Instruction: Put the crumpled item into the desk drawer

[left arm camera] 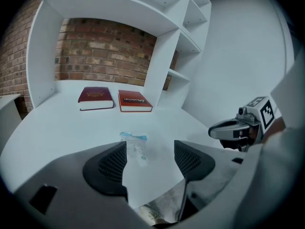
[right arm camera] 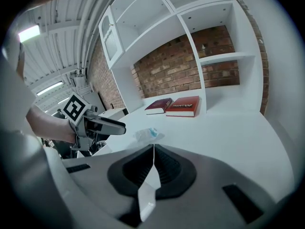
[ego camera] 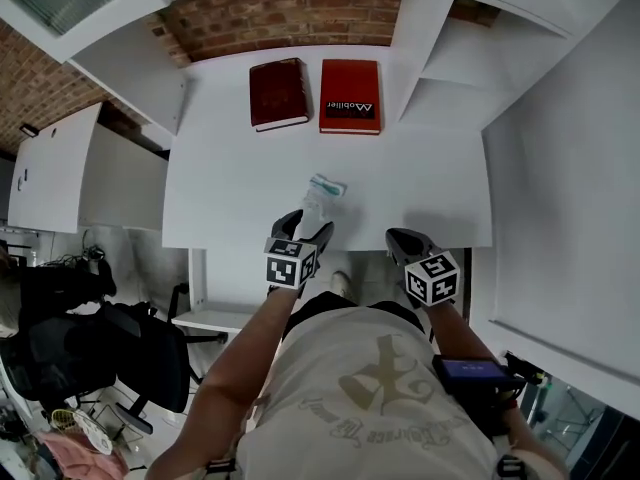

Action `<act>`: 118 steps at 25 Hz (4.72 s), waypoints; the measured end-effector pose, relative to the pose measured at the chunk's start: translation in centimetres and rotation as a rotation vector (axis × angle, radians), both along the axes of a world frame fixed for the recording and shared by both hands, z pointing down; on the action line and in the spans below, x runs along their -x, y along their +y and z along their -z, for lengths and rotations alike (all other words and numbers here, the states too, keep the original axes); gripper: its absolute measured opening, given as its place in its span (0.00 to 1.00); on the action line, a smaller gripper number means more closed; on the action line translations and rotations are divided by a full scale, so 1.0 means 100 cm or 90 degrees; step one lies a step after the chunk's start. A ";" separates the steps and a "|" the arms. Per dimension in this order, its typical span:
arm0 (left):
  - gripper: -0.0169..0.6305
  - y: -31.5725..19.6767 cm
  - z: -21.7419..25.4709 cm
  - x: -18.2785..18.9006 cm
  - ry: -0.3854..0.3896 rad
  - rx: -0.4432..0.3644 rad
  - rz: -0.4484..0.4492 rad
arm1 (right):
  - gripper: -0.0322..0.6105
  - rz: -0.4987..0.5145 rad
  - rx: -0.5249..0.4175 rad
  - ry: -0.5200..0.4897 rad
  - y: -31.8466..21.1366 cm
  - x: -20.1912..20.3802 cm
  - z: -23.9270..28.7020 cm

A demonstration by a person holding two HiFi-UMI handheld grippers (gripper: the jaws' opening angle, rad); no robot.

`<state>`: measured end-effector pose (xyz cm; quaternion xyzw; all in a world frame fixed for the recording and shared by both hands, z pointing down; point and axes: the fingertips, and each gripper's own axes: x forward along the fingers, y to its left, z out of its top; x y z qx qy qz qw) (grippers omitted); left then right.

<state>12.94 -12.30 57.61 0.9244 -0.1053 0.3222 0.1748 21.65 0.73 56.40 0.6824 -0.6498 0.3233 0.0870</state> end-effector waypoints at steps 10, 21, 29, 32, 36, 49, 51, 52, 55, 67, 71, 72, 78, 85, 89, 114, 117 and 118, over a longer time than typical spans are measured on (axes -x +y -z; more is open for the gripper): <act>0.49 -0.025 -0.027 -0.024 -0.060 -0.016 -0.027 | 0.09 -0.044 0.015 -0.006 0.015 -0.010 -0.008; 0.54 -0.041 -0.065 -0.041 -0.136 -0.029 -0.052 | 0.09 -0.098 0.030 -0.008 0.035 -0.024 -0.016; 0.54 -0.037 -0.088 -0.039 -0.181 0.001 -0.061 | 0.09 -0.117 0.041 -0.011 0.038 -0.029 -0.019; 0.54 -0.038 -0.095 -0.036 -0.195 0.006 -0.061 | 0.09 -0.116 0.043 -0.008 0.034 -0.029 -0.019; 0.54 -0.039 -0.097 -0.031 -0.185 0.009 -0.047 | 0.09 -0.112 0.049 -0.003 0.029 -0.027 -0.019; 0.48 -0.042 -0.082 -0.009 -0.134 0.013 -0.015 | 0.09 -0.075 0.063 0.033 0.012 -0.022 -0.008; 0.48 -0.043 -0.075 -0.004 -0.124 0.012 -0.004 | 0.09 -0.067 0.061 0.036 0.008 -0.020 -0.006; 0.48 -0.043 -0.071 -0.001 -0.117 0.012 0.003 | 0.09 -0.061 0.060 0.038 0.005 -0.019 -0.005; 0.48 -0.045 -0.058 0.009 -0.097 0.011 0.025 | 0.09 -0.038 0.055 0.042 -0.004 -0.012 0.000; 0.48 -0.049 -0.035 0.077 -0.079 0.004 0.159 | 0.09 0.113 0.017 0.050 -0.056 0.026 0.019; 0.48 -0.047 -0.026 0.100 -0.057 0.008 0.208 | 0.09 0.170 0.006 0.048 -0.069 0.047 0.022; 0.48 -0.046 -0.023 0.106 -0.054 0.010 0.219 | 0.09 0.181 0.005 0.045 -0.071 0.052 0.022; 0.48 -0.043 -0.018 0.159 -0.070 0.007 0.294 | 0.09 0.246 -0.004 0.025 -0.088 0.089 0.013; 0.48 -0.045 -0.027 0.210 -0.085 0.017 0.372 | 0.09 0.328 -0.008 0.025 -0.115 0.128 0.010; 0.48 -0.051 -0.030 0.231 -0.078 0.025 0.418 | 0.09 0.374 0.000 0.031 -0.131 0.144 0.007; 0.48 -0.061 -0.104 0.302 -0.134 0.129 0.554 | 0.09 0.562 0.026 0.023 -0.186 0.212 -0.008; 0.48 -0.064 -0.116 0.307 -0.146 0.139 0.561 | 0.09 0.571 0.033 0.021 -0.193 0.214 -0.014; 0.48 -0.065 -0.121 0.308 -0.150 0.143 0.564 | 0.09 0.574 0.035 0.020 -0.194 0.216 -0.015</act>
